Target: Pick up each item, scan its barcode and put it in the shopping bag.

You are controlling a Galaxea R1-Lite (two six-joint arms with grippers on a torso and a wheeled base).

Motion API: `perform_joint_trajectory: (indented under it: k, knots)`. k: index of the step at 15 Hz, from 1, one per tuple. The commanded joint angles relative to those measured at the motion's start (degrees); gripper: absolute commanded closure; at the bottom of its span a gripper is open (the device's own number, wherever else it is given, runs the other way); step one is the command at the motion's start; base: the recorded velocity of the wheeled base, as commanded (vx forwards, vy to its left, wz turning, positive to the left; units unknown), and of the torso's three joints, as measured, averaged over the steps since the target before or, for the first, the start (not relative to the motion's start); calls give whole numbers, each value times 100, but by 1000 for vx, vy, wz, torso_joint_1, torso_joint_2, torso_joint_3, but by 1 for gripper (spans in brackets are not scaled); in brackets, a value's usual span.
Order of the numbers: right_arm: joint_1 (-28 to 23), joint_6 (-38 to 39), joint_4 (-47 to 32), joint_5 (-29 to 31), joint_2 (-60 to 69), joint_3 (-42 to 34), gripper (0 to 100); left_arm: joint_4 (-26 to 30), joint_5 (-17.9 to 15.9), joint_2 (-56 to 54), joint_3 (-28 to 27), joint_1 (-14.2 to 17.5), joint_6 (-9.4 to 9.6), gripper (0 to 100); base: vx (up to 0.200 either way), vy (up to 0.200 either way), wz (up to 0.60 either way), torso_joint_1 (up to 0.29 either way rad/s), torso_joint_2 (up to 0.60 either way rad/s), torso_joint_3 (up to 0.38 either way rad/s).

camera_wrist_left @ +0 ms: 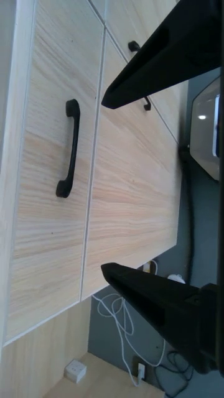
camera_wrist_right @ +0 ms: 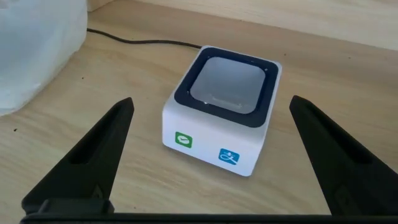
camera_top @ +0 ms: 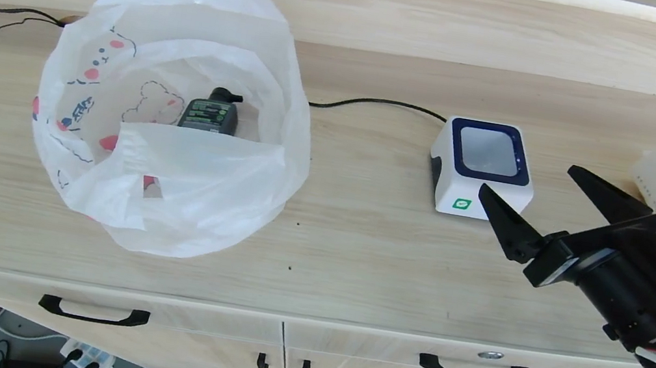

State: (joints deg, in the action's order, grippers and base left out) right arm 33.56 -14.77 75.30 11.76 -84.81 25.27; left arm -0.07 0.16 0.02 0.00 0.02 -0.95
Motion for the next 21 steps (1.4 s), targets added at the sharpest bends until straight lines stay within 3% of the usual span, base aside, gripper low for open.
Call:
perform_joint_trajectory:
  k: [1,7,11,16,21]
  knots:
    - [19,124,11,1,-27,39,0,-1,2,-2,0,-2,-2,0,0,0,0,0,0,0]
    - [-95,581,55,80,158,-172,0,34,2,6,-9,-2,25,0,0,0,0,0,0,0]
    - [-148,906,222,45,105,-110,0,34,2,-2,-9,-11,42,0,-200,0,0,8,10,4]
    - [-139,1205,213,36,87,-295,0,7,2,-2,-9,-11,25,0,0,0,0,0,0,0]
    - [-139,1390,327,72,131,-761,0,16,-7,-2,-9,-11,34,0,0,-200,0,5,7,1]
